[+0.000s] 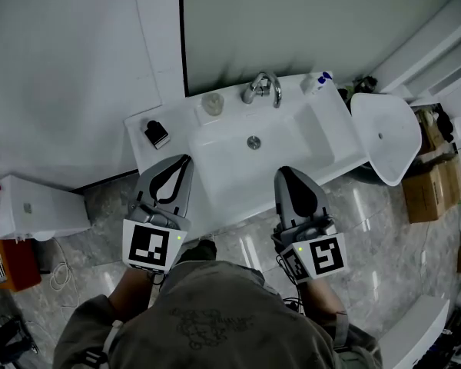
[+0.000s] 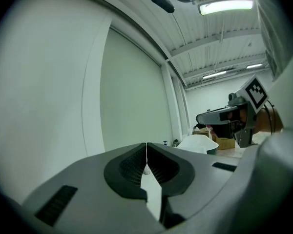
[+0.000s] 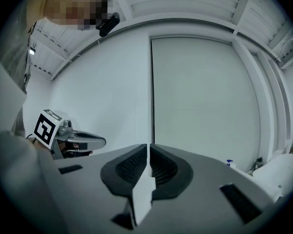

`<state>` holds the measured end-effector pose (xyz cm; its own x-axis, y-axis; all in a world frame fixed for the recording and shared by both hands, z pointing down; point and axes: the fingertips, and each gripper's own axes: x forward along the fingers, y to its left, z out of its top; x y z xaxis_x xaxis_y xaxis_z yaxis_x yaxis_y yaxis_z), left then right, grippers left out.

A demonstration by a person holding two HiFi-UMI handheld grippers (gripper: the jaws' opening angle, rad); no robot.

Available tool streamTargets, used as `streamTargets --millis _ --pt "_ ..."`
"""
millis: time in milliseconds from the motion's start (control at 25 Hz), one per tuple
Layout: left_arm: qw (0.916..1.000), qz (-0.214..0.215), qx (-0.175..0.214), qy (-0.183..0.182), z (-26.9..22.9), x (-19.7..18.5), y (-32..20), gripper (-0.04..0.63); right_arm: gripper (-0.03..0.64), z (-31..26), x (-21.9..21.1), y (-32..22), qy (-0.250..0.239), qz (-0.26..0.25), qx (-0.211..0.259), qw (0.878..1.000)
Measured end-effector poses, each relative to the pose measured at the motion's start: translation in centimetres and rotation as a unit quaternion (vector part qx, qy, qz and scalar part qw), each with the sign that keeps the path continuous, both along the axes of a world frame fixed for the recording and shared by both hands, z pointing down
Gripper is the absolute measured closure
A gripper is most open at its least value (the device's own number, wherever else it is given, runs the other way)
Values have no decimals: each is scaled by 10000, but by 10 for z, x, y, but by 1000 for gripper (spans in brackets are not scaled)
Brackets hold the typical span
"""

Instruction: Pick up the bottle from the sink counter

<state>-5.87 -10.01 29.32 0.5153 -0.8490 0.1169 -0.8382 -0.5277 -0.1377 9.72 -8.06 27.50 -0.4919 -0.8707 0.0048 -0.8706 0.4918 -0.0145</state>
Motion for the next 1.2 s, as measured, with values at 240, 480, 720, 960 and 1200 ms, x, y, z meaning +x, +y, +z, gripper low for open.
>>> streamTargets --millis 240,480,720,960,1200 --pt "9999 -43 -109 33 9 -16 -40 577 580 10 -22 -51 -7 -275 -60 9996" --pt "9995 -192 -213 113 14 -25 -65 577 580 13 -38 -98 25 -394 -159 9991" --pt "9985 -492 -193 133 18 -33 -95 577 578 20 -46 -146 6 -384 -143 9992" --pt "9963 -834 -178 140 23 -31 -123 577 563 38 -61 -193 -110 -570 -217 9981" --pt "9934 -1124 -221 60 32 -26 -147 577 422 66 -81 -236 -103 -836 -362 9958"
